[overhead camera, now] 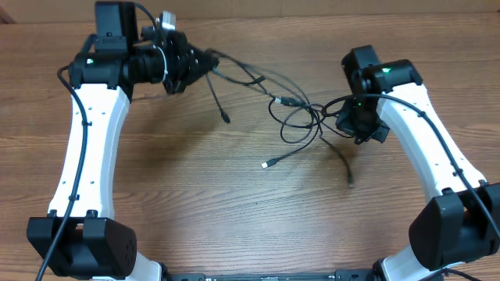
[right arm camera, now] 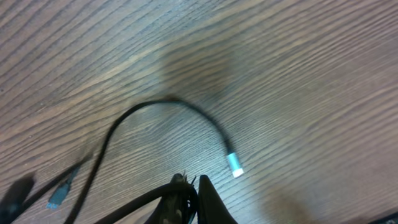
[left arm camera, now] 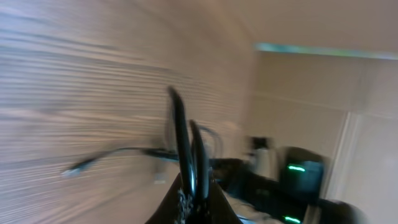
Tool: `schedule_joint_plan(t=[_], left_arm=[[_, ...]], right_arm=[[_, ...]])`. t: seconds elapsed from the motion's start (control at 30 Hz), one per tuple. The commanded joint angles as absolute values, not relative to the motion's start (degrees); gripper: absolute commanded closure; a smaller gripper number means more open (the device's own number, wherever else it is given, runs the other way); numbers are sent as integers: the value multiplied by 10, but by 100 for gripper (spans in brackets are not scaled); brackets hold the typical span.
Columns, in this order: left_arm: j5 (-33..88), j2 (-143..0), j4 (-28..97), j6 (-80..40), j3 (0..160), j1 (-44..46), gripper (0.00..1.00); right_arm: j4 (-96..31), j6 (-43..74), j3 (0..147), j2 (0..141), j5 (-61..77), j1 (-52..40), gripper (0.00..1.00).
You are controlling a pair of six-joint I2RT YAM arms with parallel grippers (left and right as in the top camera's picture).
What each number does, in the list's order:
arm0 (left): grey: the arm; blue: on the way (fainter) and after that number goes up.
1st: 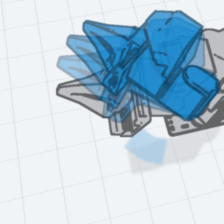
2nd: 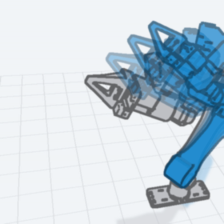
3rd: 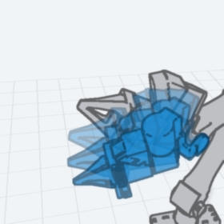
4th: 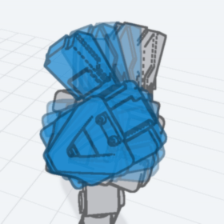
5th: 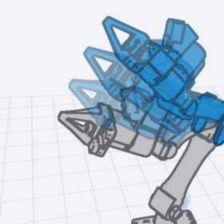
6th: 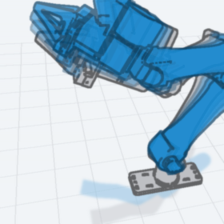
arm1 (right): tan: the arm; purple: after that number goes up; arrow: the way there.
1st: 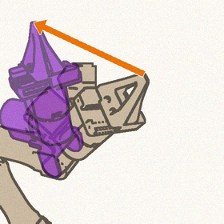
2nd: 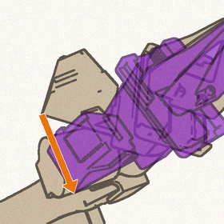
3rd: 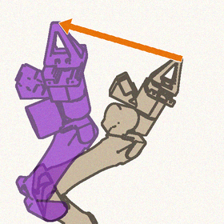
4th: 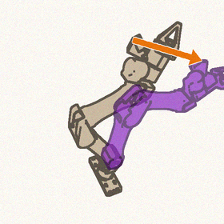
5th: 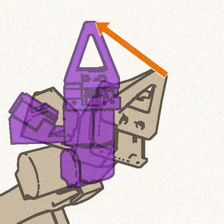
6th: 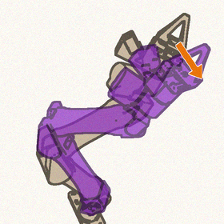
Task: Untangle cables
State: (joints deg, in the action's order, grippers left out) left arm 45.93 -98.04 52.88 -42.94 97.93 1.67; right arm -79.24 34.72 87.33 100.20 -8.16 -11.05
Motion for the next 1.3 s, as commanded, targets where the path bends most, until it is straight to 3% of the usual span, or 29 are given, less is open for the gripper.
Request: schedule_joint_plan(t=[0.0,0.2,0.43,0.47,0.57,0.63,0.77,0.9,1.03,1.13,1.27], left_arm=[[266,-967,578,-330,993,8,96],[149,-978,706,-269,988,28,96],[144,-1010,734,-210,943,70,93],[144,-1016,732,-203,936,74,91],[145,-1044,722,-196,912,84,53],[146,-1059,714,-168,910,87,45],[171,-1059,675,-131,912,90,43],[307,-1047,620,-69,917,90,43],[422,-1047,593,-2,916,110,43],[397,-1047,608,53,910,148,43],[281,-1051,612,43,891,218,43]], right_arm=[[-783,286,857,1003,-79,-77,96],[-744,50,857,1003,228,-84,96],[-747,48,857,1003,248,-86,96],[-748,48,857,1003,248,-86,96],[-748,43,857,1003,271,-86,96],[-749,28,857,1003,304,-88,96],[-744,28,858,1003,312,-93,96],[-740,30,859,1003,312,-91,96],[-728,34,860,1003,312,-79,82],[-725,34,860,1003,310,-65,69],[-725,34,860,1003,310,-46,65]])
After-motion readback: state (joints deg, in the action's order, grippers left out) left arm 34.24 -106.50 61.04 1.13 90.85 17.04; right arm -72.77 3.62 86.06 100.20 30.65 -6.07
